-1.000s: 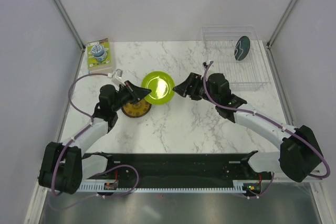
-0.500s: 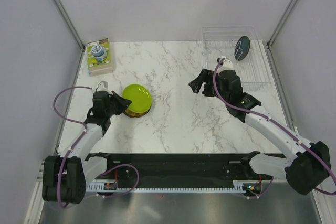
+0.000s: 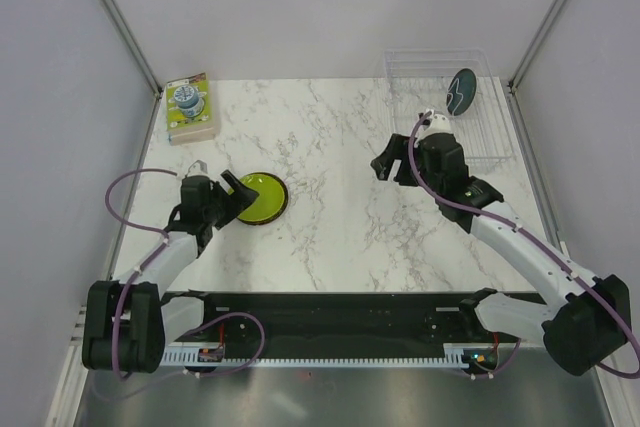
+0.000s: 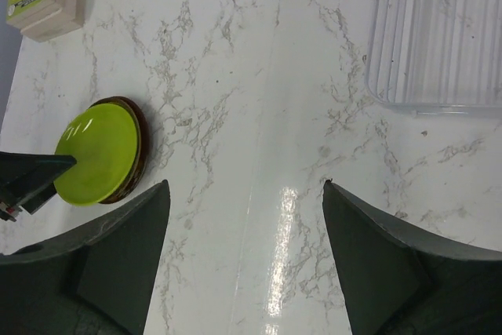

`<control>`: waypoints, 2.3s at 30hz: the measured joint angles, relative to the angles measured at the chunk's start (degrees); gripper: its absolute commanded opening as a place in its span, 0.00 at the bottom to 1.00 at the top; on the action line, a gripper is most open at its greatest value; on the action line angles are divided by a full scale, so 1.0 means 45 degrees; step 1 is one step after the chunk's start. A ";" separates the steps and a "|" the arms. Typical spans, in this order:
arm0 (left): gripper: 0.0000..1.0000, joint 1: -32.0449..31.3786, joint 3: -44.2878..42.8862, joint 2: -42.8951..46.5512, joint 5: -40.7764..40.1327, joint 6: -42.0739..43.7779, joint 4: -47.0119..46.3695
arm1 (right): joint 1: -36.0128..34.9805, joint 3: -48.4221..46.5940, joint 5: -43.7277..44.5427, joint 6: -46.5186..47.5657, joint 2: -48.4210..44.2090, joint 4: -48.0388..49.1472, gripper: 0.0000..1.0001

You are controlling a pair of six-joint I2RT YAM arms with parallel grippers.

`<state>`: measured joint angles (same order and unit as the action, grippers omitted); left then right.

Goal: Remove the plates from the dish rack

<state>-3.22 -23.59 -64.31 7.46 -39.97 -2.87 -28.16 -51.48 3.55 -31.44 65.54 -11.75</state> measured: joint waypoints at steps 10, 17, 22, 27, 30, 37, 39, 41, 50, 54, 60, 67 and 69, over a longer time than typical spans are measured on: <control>1.00 0.0000 -0.0442 0.0520 -0.0437 0.0379 0.0952 | 0.1010 -0.1054 0.1117 0.1331 0.0350 -0.1200 0.87; 1.00 0.0000 -0.2045 0.1564 -0.1166 0.1059 0.2720 | 0.2361 -0.4245 0.4430 0.3313 0.1812 -0.1826 0.91; 1.00 0.0000 -0.3026 0.1321 -0.1180 0.1477 0.3245 | 0.3031 -0.5595 0.5484 0.4294 0.3002 -0.1870 0.91; 1.00 0.0000 -0.3191 0.0835 -0.1156 0.1753 0.3803 | 0.3993 -0.6173 0.5741 0.4702 0.4187 -0.1909 0.91; 1.00 0.0010 -0.3191 0.0811 -0.0607 0.1783 0.3813 | 0.5017 -0.6902 0.5736 0.4770 0.5304 -0.1773 0.91; 1.00 -0.0005 -0.3376 0.0704 0.1909 0.1783 0.2701 | 0.6693 -0.9772 0.5217 0.4940 0.9049 -0.1287 0.82; 1.00 -0.0005 -0.3555 0.0563 0.2419 0.1783 0.2395 | 0.6907 -1.0744 0.4998 0.5076 1.0239 -0.1263 0.78; 1.00 -0.0015 -0.3769 0.0359 0.2793 0.1783 0.2059 | 0.7004 -1.1769 0.4711 0.5251 1.1458 -0.1239 0.73; 1.00 -0.0015 -0.4148 -0.0986 0.3478 0.1787 0.1078 | 0.6994 -1.5154 0.3861 0.6096 1.4989 -0.1443 0.55; 1.00 -0.0015 -0.4148 -0.1559 0.3492 0.1787 0.0763 | 0.6999 -1.5980 0.3866 0.6552 1.5630 -0.1477 0.50; 1.00 -0.0015 -0.4148 -0.1880 0.3604 0.1787 0.0486 | 0.6999 -1.6189 0.3959 0.7237 1.5863 -0.1491 0.47; 1.00 -0.0015 -0.4153 -0.2069 0.3735 0.1787 0.0267 | 0.7033 -1.6189 0.3973 0.7664 1.6014 -0.1496 0.26; 1.00 -0.0015 -0.4153 -0.2069 0.3750 0.1787 0.0223 | 0.7062 -1.6189 0.3934 0.7728 1.6077 -0.1491 0.14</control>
<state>-3.29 -42.28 -73.63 24.34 -31.92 -1.87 3.62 -124.33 21.26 3.33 137.88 -18.46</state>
